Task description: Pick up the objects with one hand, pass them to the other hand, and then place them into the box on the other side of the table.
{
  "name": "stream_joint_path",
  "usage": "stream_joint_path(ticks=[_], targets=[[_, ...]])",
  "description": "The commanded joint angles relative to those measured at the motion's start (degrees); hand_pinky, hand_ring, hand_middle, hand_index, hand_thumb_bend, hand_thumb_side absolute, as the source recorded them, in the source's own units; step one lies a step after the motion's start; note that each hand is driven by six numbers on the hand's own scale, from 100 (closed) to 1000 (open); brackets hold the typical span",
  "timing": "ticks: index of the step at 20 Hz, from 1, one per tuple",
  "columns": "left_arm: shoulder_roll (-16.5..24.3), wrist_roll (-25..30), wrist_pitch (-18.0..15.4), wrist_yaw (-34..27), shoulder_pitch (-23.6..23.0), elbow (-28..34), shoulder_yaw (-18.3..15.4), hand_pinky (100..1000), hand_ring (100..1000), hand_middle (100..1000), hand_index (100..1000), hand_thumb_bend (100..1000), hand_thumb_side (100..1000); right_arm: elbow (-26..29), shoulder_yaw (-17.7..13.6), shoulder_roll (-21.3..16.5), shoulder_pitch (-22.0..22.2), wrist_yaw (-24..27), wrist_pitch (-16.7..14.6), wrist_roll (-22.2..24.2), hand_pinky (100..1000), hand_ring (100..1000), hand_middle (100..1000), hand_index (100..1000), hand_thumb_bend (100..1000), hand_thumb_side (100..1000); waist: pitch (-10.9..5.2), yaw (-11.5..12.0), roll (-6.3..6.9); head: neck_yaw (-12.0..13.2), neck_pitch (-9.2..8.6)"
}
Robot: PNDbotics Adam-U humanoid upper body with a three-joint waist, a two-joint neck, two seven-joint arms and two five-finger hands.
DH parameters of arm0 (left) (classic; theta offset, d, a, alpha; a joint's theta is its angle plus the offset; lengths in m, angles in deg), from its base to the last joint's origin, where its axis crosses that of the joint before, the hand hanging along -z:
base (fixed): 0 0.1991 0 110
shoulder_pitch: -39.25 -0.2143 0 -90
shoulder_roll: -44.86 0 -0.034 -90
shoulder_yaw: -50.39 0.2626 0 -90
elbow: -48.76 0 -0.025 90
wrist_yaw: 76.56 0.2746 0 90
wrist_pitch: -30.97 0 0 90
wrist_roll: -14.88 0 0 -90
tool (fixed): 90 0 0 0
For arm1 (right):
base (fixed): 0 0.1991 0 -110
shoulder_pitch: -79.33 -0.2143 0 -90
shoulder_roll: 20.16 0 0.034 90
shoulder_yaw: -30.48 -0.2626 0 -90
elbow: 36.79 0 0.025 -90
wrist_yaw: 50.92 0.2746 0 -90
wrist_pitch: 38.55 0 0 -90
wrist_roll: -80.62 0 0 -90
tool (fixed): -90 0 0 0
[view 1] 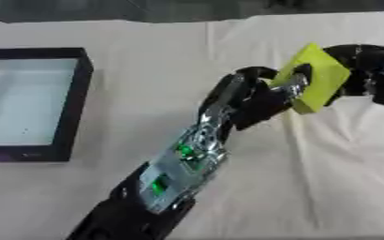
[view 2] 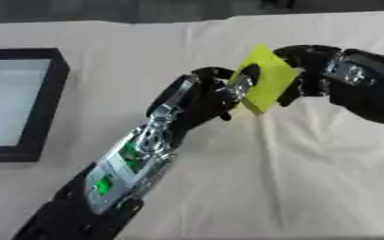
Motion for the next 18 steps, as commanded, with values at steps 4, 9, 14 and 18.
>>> stream_joint_path(ticks=[4, 9, 14, 18], targets=[[1.82, -0.20, -0.28, 0.51, 0.12, -0.17, -1.23, 523, 623, 333, 383, 100, 479, 0.87, -2.88, -2.81, -0.45, 2.80, -0.14, -0.71, 673, 638, 782, 925, 264, 829, -2.07, -0.17, 0.40, -0.34, -0.71], [2.79, -0.34, -0.44, 0.11, -0.04, -0.09, -1.41, 516, 617, 317, 363, 100, 469, 0.87, -4.34, -3.19, 0.10, 4.24, -0.08, -2.96, 672, 636, 780, 924, 268, 829, -2.24, -0.14, 0.57, -0.41, -0.48], [6.14, -0.89, -0.07, -0.43, 1.04, 0.97, -2.37, 516, 619, 318, 361, 100, 467, 0.87, -6.19, -4.27, 2.04, 4.62, -0.22, -6.80, 669, 632, 779, 921, 246, 770, -2.79, 0.19, 1.07, -0.24, -0.42], [11.73, -1.80, 0.71, -1.13, 2.64, 3.66, -4.42, 519, 622, 321, 362, 100, 470, 0.87, -7.76, -4.90, 4.33, 3.40, -0.59, -10.77, 664, 623, 771, 904, 172, 644, -3.05, 0.35, 1.39, 0.49, -0.88]])
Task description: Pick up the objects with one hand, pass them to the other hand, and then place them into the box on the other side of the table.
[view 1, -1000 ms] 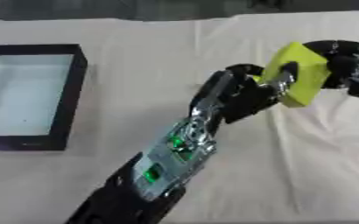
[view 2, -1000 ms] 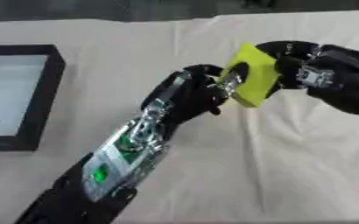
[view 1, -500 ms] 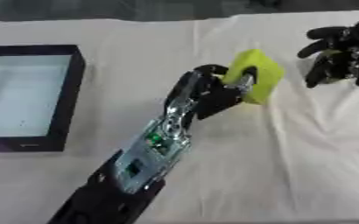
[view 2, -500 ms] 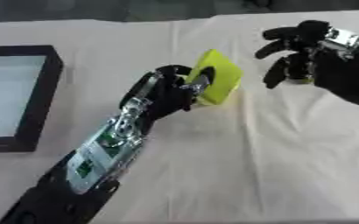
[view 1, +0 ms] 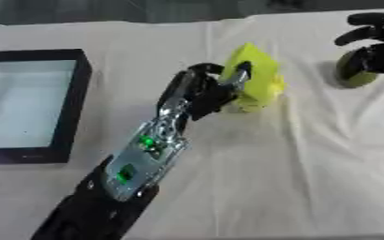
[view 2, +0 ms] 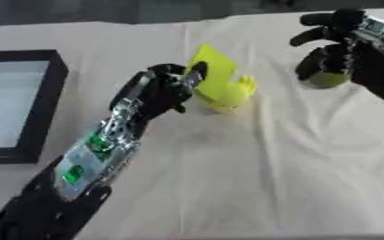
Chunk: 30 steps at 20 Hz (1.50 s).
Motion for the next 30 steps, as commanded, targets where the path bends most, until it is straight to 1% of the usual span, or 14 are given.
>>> stream_joint_path(ticks=[1, 2, 5, 9, 13, 17, 20, 25, 30], targets=[[4.96, -1.03, 0.54, -0.74, 1.81, 3.33, -2.48, 519, 622, 322, 362, 100, 471, 0.80, -2.16, -2.71, 0.87, -1.04, -0.29, -3.80, 667, 624, 769, 898, 150, 597, -3.05, 0.02, 0.50, 0.61, -0.99], [6.34, -1.38, 0.81, -1.09, 1.97, 4.08, -3.18, 520, 622, 322, 362, 100, 471, 0.80, -2.44, -2.62, 1.39, -1.43, -0.45, -5.16, 667, 623, 764, 889, 147, 553, -3.05, 0.06, 0.53, 0.77, -1.08], [10.65, -2.40, 1.47, -2.02, 2.25, 5.77, -5.34, 524, 624, 324, 363, 100, 469, 0.80, -3.24, -2.02, 3.26, -2.01, -1.39, -9.00, 667, 617, 748, 866, 156, 473, -2.93, 0.17, 0.62, 1.72, -1.41], [15.00, -3.55, 2.16, -2.86, 2.26, 6.89, -7.67, 523, 625, 326, 365, 100, 468, 0.80, -3.95, -0.97, 5.56, -3.99, -2.28, -12.84, 667, 616, 745, 862, 179, 440, -2.67, 0.19, 0.61, 3.38, -1.89], [18.70, -4.26, 2.73, -3.10, 2.00, 7.10, -9.13, 528, 625, 330, 369, 100, 460, 0.80, -4.47, -0.05, 6.94, -5.19, -3.47, -14.71, 666, 614, 744, 861, 192, 426, -2.44, 0.13, 0.62, 4.94, -2.49], [22.75, -4.70, 3.36, -3.27, 1.22, 7.05, -10.11, 528, 626, 332, 371, 100, 451, 0.80, -4.89, 0.21, 7.96, -5.95, -3.93, -16.08, 666, 613, 743, 860, 198, 425, -2.38, 0.16, 0.68, 6.14, -3.33], [26.79, -5.05, 3.73, -2.89, 0.12, 6.64, -10.86, 529, 627, 333, 372, 100, 439, 0.80, -5.12, 0.34, 8.50, -6.61, -4.20, -16.75, 667, 614, 745, 859, 201, 423, -2.35, 0.22, 0.69, 7.10, -4.03], [32.19, -5.52, 3.72, -1.94, -2.53, 5.90, -12.63, 561, 627, 334, 375, 100, 426, 0.80, -5.71, 0.90, 9.59, -8.72, -4.57, -18.64, 668, 617, 753, 863, 206, 420, -2.19, 0.37, 0.53, 7.40, -4.62], [35.34, -5.55, 3.50, -0.48, -4.60, 5.24, -14.16, 564, 628, 338, 380, 100, 381, 0.80, -5.56, 1.64, 10.42, -10.87, -4.96, -20.18, 669, 618, 756, 866, 209, 416, -1.97, 0.41, 0.35, 7.68, -4.64]])
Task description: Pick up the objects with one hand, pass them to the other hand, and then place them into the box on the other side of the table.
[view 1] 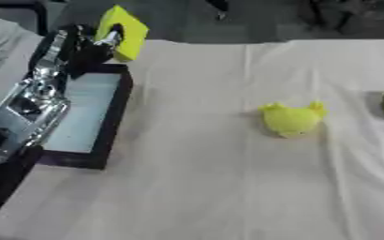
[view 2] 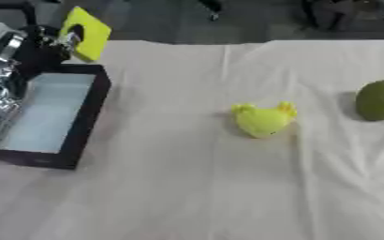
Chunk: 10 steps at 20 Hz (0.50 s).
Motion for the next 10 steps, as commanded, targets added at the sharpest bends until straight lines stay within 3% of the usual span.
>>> stream_joint_path(ticks=[1, 5, 10], targets=[[3.55, 0.23, -0.09, 1.62, 0.01, 0.14, -1.81, 566, 629, 341, 383, 100, 387, 0.69, -0.89, -0.81, -0.07, -1.23, -0.42, -0.83, 669, 618, 756, 866, 208, 412, -1.92, 0.02, 0.19, 0.39, -0.55], [5.11, 1.50, -0.07, 7.05, -0.90, -1.08, -2.79, 575, 629, 349, 396, 100, 263, 0.69, -0.65, -0.55, 0.16, -2.13, -0.80, -1.09, 670, 618, 756, 865, 211, 415, -1.78, -0.03, 0.19, 0.30, -0.08], [5.35, 6.34, -0.55, 18.12, -1.67, -5.40, -4.44, 598, 628, 374, 431, 100, 129, 0.69, -0.42, -0.13, 0.39, -2.75, -1.28, -0.95, 671, 618, 757, 864, 213, 415, -1.62, -0.05, 0.16, 0.33, 0.55]])
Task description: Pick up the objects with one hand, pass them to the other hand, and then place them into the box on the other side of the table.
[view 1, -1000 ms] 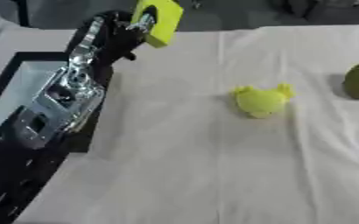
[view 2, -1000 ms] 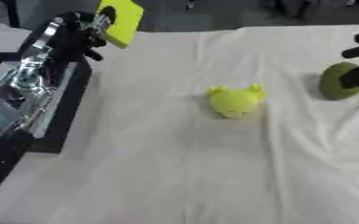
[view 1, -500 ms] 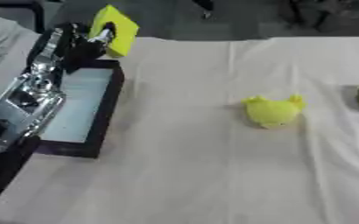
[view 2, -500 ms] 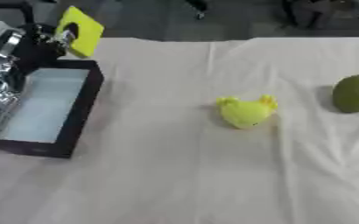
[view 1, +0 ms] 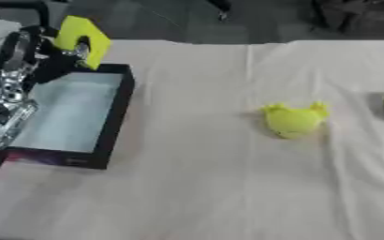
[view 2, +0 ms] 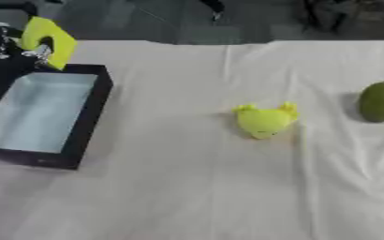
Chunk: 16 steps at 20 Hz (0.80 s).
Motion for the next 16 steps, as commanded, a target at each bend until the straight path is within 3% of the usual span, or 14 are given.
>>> stream_joint_path(ticks=[1, 9, 15, 16], targets=[[2.04, 3.75, -0.40, 6.99, 0.55, -2.34, -1.81, 599, 626, 378, 438, 100, 100, 0.69, -0.49, -0.98, -0.11, -0.48, -0.39, -0.03, 671, 617, 756, 864, 212, 414, -1.59, -0.03, 0.14, 0.18, 0.38], [0.74, 10.24, -1.89, 21.11, 0.93, -8.26, -1.98, 650, 661, 439, 532, 100, 100, 0.69, -0.26, -0.74, -0.36, -0.50, -0.36, 0.16, 670, 613, 748, 861, 212, 414, -1.44, -0.30, -0.08, 1.08, 0.13], [-0.13, 16.25, -2.91, 28.01, 1.27, -11.64, -1.99, 728, 734, 532, 625, 216, 100, 0.69, -0.28, -1.05, -0.40, -0.56, -0.39, 0.68, 672, 608, 741, 859, 215, 397, -1.45, -0.44, -0.16, 1.42, 0.14], [-0.20, 17.40, -2.96, 28.89, 1.25, -11.94, -2.05, 737, 752, 589, 642, 248, 100, 0.69, -0.28, -1.13, -0.15, -0.90, -0.33, 0.71, 673, 608, 742, 860, 218, 394, -1.45, -0.46, -0.17, 1.63, 0.35]])
